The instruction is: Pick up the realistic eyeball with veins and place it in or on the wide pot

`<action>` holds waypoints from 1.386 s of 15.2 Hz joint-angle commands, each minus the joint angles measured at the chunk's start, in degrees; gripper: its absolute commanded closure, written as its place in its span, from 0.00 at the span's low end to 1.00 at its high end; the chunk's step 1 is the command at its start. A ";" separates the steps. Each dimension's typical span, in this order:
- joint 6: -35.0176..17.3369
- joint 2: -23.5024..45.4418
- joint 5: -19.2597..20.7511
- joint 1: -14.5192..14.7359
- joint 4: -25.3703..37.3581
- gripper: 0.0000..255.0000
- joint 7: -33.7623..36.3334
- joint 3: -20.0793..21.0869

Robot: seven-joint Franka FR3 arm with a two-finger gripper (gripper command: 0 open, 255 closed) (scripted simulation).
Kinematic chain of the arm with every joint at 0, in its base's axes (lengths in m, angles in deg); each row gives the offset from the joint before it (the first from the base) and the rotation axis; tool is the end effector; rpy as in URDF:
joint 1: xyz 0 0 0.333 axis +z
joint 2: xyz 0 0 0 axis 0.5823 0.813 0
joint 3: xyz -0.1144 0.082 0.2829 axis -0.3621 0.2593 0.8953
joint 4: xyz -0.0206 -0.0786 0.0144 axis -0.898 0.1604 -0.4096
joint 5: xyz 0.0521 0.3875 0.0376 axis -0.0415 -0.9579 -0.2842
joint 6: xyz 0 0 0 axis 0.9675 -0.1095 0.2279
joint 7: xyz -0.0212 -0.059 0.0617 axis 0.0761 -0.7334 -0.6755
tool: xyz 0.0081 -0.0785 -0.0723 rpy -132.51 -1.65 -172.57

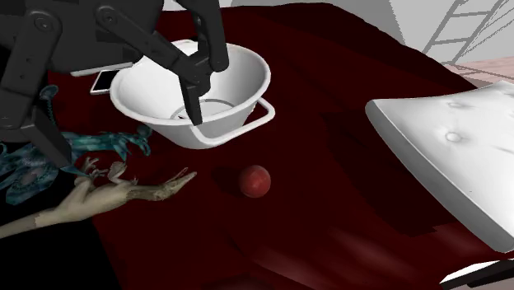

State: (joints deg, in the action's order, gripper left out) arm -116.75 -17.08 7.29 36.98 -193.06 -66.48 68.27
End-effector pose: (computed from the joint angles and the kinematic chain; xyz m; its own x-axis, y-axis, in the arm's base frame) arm 0.3135 0.0255 0.6047 0.9998 -0.0153 0.0152 -0.0144 -0.9982 -0.0586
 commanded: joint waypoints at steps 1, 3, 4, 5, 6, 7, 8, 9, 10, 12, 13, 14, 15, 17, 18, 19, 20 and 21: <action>0.00 0.00 0.00 0.00 0.00 0.00 0.00 0.00; -2.96 -0.24 1.08 -0.57 -3.30 0.00 -1.69 -1.26; -4.47 -0.26 1.64 -0.88 -4.87 0.00 -2.52 -1.90; -6.01 -0.19 2.20 -1.20 -6.37 0.00 -3.36 -2.56; -7.58 -0.04 2.77 -1.54 -7.82 0.00 -4.18 -3.23; -9.17 0.19 3.35 -1.90 -9.20 0.00 -5.01 -3.91; -10.80 0.50 3.92 -2.27 -10.53 0.00 -5.83 -4.61; -12.45 0.90 4.51 -2.65 -11.78 0.00 -6.65 -5.31; -14.14 1.40 5.09 -3.06 -12.98 0.00 -7.48 -6.03; -17.62 2.68 6.27 -3.86 -15.16 0.00 -9.11 -7.51; -19.40 3.46 6.86 -4.27 -16.15 0.00 -9.92 -8.27; -21.23 4.35 7.44 -4.68 -17.06 0.00 -10.73 -9.05; -23.08 5.34 8.02 -5.09 -17.90 0.00 -11.54 -9.84; -26.89 7.64 9.12 -5.91 -19.34 0.00 -13.17 -11.45; -28.13 8.47 9.46 -6.15 -19.73 0.00 -13.70 -11.98; -29.03 8.79 9.50 -6.15 -20.30 0.00 -13.70 -12.05; -29.93 9.14 9.53 -6.15 -20.86 0.00 -13.71 -12.13; -30.84 9.50 9.56 -6.14 -21.41 0.00 -13.72 -12.21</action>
State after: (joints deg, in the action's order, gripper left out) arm -146.42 -8.16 16.69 30.94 -213.96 -79.94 56.35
